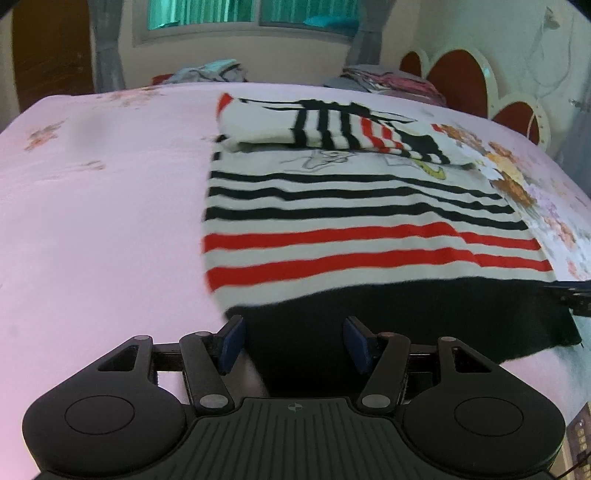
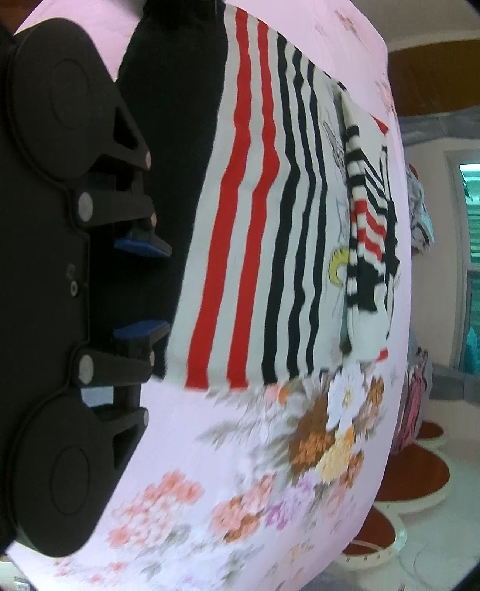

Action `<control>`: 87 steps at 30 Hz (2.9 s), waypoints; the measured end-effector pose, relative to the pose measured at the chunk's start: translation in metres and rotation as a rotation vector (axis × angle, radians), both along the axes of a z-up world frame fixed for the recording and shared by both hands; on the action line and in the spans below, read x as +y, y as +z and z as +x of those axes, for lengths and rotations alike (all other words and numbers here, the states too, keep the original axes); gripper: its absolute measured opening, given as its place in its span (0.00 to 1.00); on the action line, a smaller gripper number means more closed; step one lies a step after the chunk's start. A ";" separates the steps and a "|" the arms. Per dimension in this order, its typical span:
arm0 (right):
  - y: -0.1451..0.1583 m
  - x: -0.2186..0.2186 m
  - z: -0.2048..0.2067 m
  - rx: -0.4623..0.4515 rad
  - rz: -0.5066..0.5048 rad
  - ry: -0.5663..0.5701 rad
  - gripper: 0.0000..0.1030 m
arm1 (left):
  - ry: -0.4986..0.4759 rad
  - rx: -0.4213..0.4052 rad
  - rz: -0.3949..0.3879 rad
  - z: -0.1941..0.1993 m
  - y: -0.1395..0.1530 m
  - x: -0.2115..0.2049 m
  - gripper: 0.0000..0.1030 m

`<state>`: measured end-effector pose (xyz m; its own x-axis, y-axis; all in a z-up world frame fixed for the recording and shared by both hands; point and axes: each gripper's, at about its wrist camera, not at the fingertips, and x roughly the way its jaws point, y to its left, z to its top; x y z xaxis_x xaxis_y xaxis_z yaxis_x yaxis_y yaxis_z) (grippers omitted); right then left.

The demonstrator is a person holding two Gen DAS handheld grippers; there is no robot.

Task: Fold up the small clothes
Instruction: 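Move both grippers back to the black hem band of the sweater, then close both grippers on the black hem band, then lift the hem with both grippers and fold it toward the collar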

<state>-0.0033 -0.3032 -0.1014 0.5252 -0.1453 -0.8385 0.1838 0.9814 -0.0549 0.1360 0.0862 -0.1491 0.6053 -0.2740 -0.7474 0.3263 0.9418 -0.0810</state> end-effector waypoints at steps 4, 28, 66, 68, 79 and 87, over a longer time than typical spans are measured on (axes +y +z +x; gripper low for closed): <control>0.000 -0.011 -0.013 0.005 -0.001 -0.045 0.40 | 0.045 0.051 -0.036 -0.006 -0.007 0.020 0.58; -0.010 -0.021 -0.019 0.053 0.170 -0.136 0.21 | -0.012 0.197 -0.239 0.013 -0.020 0.026 0.42; 0.063 -0.064 0.133 -0.248 0.256 -0.061 0.10 | -0.016 0.016 -0.459 0.169 0.056 -0.010 0.09; 0.061 -0.067 0.146 -0.252 0.254 -0.056 0.10 | -0.008 0.005 -0.464 0.180 0.058 -0.015 0.09; 0.049 -0.097 0.217 -0.276 0.294 -0.077 0.10 | 0.060 -0.072 -0.450 0.245 0.062 -0.043 0.09; 0.036 -0.121 0.273 -0.272 0.322 -0.106 0.10 | 0.103 -0.098 -0.407 0.295 0.060 -0.064 0.09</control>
